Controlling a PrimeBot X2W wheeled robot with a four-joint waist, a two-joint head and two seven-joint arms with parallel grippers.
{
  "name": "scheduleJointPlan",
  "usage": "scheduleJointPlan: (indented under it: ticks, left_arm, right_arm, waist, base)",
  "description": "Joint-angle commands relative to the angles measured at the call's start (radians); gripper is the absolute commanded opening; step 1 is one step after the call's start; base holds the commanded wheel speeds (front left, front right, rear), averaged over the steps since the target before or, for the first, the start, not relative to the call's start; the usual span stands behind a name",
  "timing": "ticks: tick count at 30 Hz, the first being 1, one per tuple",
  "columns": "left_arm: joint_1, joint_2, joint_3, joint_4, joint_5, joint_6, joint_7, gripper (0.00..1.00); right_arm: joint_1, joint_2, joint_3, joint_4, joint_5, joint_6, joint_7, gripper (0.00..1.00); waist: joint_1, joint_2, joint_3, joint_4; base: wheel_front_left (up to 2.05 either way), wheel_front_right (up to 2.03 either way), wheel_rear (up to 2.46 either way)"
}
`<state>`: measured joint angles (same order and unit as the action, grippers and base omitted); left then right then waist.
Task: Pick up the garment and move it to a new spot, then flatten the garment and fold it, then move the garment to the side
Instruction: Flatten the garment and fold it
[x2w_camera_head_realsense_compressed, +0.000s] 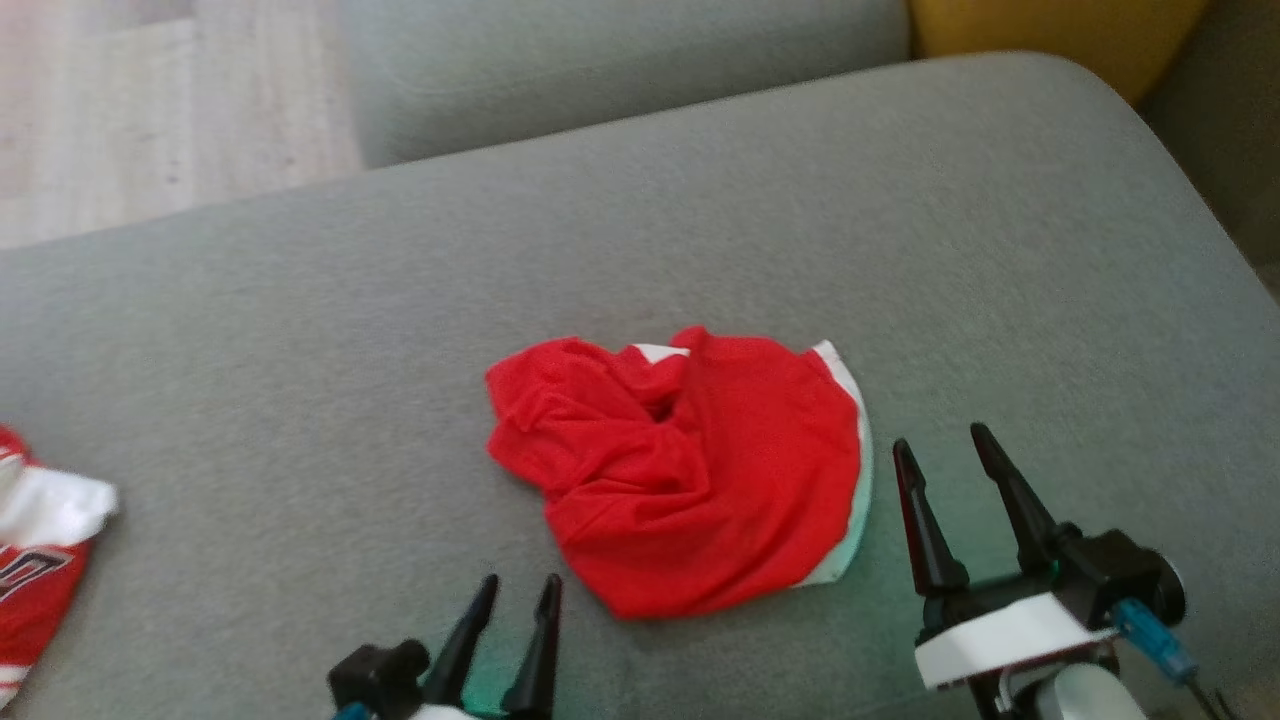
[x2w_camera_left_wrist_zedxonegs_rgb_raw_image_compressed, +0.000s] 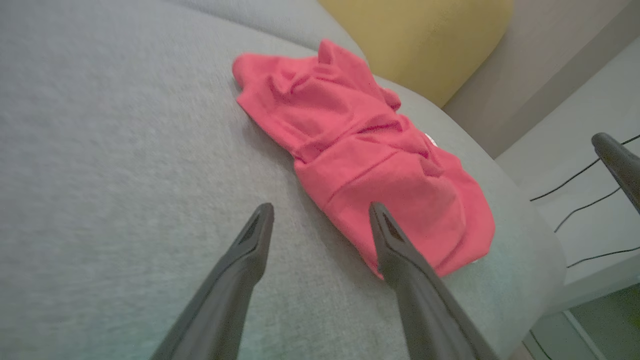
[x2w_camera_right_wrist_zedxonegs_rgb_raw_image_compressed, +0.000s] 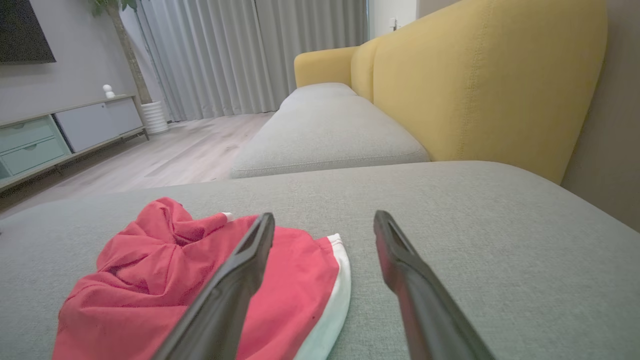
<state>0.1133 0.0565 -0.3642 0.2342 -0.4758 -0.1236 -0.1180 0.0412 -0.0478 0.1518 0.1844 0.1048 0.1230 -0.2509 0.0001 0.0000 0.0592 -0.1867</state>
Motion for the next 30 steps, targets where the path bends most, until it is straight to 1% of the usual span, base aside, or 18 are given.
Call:
scheduleJointPlan:
  ticks: [1,5,7,10,12,14,15,16,17,18,19,23,24,27,30]
  left_arm:
    - [-0.048,-0.006,0.0,0.005,-0.033,-0.003,0.018,1.0]
    - [-0.079,-0.006,-0.065,0.046,-0.141,-0.005,0.08,1.0]
    - [-0.091,-0.006,-0.088,0.054,-0.173,-0.006,0.101,1.0]
    - [-0.114,0.0,-0.138,0.049,-0.203,-0.007,0.109,1.0]
    - [-0.122,0.005,-0.154,0.052,-0.208,-0.007,0.108,1.0]
    - [-0.145,0.011,-0.176,0.062,-0.22,-0.007,0.091,1.0]
    - [-0.157,0.011,-0.187,0.069,-0.23,-0.007,0.084,0.95]
    - [-0.17,0.011,-0.199,0.076,-0.242,-0.007,0.077,0.81]
    - [-0.185,0.011,-0.208,0.083,-0.254,-0.007,0.067,0.49]
    - [-0.2,0.011,-0.218,0.093,-0.264,-0.007,0.059,0.15]
    - [-0.216,0.017,-0.231,0.103,-0.264,-0.007,0.051,0.0]
    - [-0.258,0.035,-0.269,0.087,-0.29,-0.007,0.018,0.0]
    - [-0.258,0.051,-0.28,0.041,-0.31,-0.007,0.019,0.0]
    - [-0.235,0.089,-0.284,-0.061,-0.325,-0.005,0.046,0.0]
    - [-0.195,0.139,-0.291,-0.2,-0.322,0.027,0.098,0.0]
  right_arm:
    - [-0.053,-0.002,0.024,-0.037,0.004,0.008,-0.011,1.0]
    - [-0.065,-0.002,0.022,-0.041,0.011,0.008,-0.011,1.0]
    - [-0.069,-0.002,0.018,-0.042,0.015,0.008,-0.011,1.0]
    - [-0.071,-0.002,0.016,-0.045,0.02,0.008,-0.011,1.0]
    - [-0.072,-0.002,0.016,-0.046,0.021,0.008,-0.011,1.0]
    - [-0.077,-0.002,0.016,-0.046,0.023,0.008,-0.011,1.0]
    - [-0.08,-0.002,0.017,-0.046,0.025,0.008,-0.011,1.0]
    - [-0.083,-0.002,0.018,-0.046,0.026,0.008,-0.011,1.0]
    - [-0.086,-0.002,0.018,-0.046,0.028,0.008,-0.011,1.0]
    - [-0.088,-0.002,0.018,-0.046,0.03,0.008,-0.011,1.0]
    - [-0.09,-0.002,0.019,-0.046,0.03,0.008,-0.011,1.0]
    - [-0.089,-0.002,0.018,-0.044,0.029,0.008,-0.011,1.0]
    - [-0.083,-0.002,0.01,-0.044,0.029,0.008,-0.011,1.0]
    - [-0.07,-0.002,0.003,-0.043,0.028,0.008,-0.011,1.0]
    - [-0.058,-0.002,0.001,-0.041,0.029,0.008,-0.011,1.0]
  waist:
    - [-0.0001,0.0,0.03,-0.037]
    - [-0.0001,0.0,0.053,-0.075]
    - [-0.0001,0.0,0.065,-0.087]
    - [-0.0001,0.0,0.079,-0.097]
    - [-0.0001,0.0,0.082,-0.099]
    - [-0.0001,0.0,0.09,-0.102]
    - [-0.0001,0.0,0.093,-0.104]
    - [-0.0001,0.0,0.096,-0.104]
    - [-0.0001,0.0,0.098,-0.104]
    - [-0.0001,0.0,0.099,-0.103]
    - [-0.0001,0.0,0.1,-0.103]
    - [-0.0001,0.0,0.09,-0.095]
    - [-0.0001,0.0,0.081,-0.086]
    - [-0.0001,0.0,0.063,-0.067]
    - [-0.0001,0.0,0.045,-0.044]
  base:
    - [0.0,0.0,0.0]
    - [0.0,0.0,0.0]
    - [0.0,0.0,0.0]
    - [0.0,0.0,0.0]
    - [0.0,0.0,0.0]
    - [0.0,0.0,0.0]
    - [0.0,0.0,0.0]
    - [0.0,0.0,0.0]
    - [0.0,0.0,0.0]
    - [0.0,0.0,0.0]
    - [0.0,0.0,0.0]
    - [0.0,0.0,0.0]
    - [0.0,0.0,0.0]
    - [0.0,0.0,0.0]
    - [0.0,0.0,0.0]
